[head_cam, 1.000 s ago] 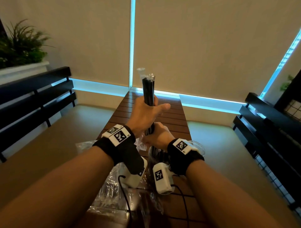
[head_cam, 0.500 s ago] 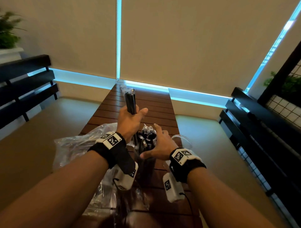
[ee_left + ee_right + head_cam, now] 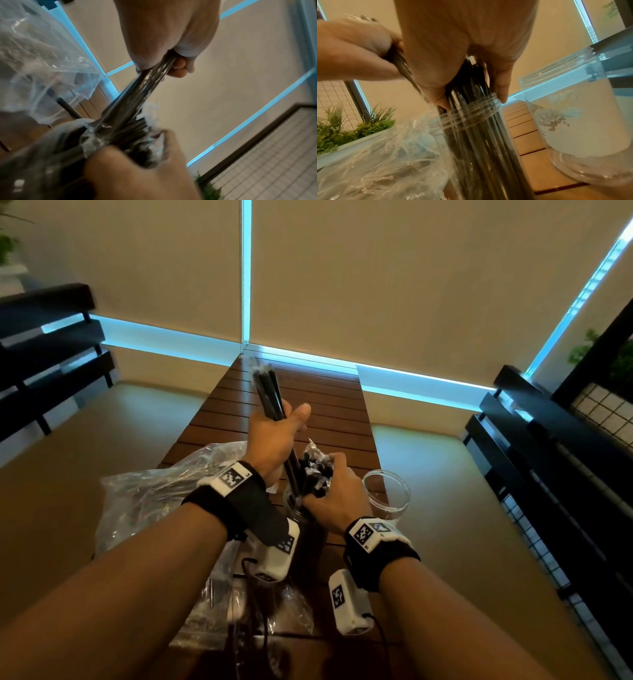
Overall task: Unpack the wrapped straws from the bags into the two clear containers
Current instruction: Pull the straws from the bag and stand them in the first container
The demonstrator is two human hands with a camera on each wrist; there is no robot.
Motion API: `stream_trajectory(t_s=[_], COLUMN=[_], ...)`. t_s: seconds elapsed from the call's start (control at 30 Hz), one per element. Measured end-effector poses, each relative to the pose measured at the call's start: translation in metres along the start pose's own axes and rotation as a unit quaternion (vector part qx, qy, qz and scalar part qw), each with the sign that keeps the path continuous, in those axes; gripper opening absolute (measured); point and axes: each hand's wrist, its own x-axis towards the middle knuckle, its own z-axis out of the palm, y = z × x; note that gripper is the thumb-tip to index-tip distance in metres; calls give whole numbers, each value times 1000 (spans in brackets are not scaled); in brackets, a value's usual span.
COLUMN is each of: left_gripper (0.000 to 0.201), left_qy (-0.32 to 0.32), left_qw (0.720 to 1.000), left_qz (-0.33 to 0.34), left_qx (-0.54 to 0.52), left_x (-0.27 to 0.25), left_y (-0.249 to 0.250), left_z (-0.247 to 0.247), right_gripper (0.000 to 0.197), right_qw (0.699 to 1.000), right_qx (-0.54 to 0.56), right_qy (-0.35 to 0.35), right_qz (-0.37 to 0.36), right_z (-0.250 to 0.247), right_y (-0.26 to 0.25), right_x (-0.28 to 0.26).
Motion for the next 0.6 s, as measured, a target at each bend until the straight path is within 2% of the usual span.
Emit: stream_trajectory(t_s=[0.17, 0.3, 0.47, 0.6], left_gripper=[35, 36, 35, 33], left_qy=[-5, -14, 13, -31], left_qw=[1000, 1000, 997, 984], left_qz=[-16, -14, 21, 82], left_qx=[-6, 16, 77, 157], left_x=[-2, -8, -12, -28], left_y=[-13, -26, -32, -62], left_z=[-4, -2, 6, 8], right_gripper=[67, 73, 91, 86], right_qw=[1000, 1000, 998, 998], right_qx=[-15, -14, 26, 43], right_qy=[-2, -12, -48, -48], right_qz=[-13, -13, -20, -24], right_z=[-1, -3, -5, 0], right_y=[-4, -3, -1, 6], right_x=[-3, -6, -5, -4])
